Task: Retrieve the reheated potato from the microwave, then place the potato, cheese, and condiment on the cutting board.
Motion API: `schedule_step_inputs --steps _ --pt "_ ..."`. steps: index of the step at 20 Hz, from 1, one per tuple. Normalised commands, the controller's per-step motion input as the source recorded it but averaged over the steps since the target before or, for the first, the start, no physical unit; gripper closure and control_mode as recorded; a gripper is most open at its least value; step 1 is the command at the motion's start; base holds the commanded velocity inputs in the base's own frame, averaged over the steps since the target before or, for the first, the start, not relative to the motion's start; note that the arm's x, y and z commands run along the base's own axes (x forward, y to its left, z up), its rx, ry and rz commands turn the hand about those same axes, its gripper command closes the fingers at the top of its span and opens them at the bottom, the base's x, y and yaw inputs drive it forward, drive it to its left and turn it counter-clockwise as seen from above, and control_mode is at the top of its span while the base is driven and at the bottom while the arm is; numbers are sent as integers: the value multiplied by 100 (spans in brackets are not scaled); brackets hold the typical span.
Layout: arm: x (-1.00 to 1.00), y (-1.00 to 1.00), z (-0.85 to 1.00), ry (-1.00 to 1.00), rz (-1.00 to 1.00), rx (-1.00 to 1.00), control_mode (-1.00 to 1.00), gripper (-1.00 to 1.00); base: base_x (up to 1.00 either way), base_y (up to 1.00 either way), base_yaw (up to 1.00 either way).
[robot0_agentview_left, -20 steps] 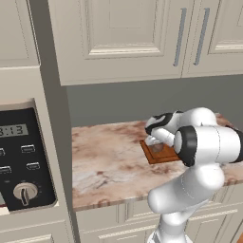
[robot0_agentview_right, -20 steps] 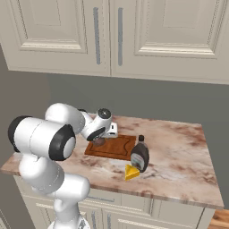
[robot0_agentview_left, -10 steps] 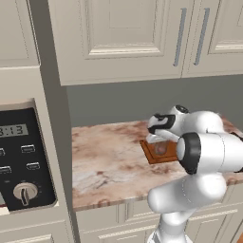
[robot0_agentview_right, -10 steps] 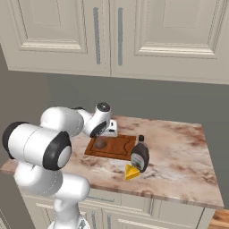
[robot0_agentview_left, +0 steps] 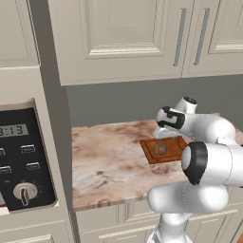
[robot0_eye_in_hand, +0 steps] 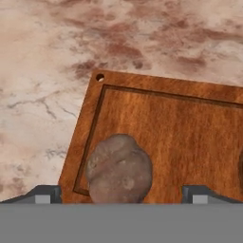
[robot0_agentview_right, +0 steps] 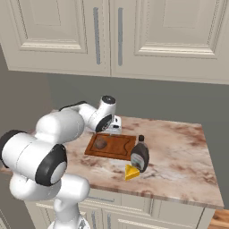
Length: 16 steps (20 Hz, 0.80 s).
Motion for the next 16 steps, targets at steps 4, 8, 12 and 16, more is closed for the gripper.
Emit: schedule_step_inputs --steps 4,8,12,16 --pt "-40 -26 25 0 -1 0 -100 -100 0 0 0" --pt "-46 -21 30 6 0 0 -100 -100 0 0 0" --pt "-48 -12 26 18 0 0 -100 -100 0 0 0" --pt "-52 -11 13 15 0 0 -100 -100 0 0 0"
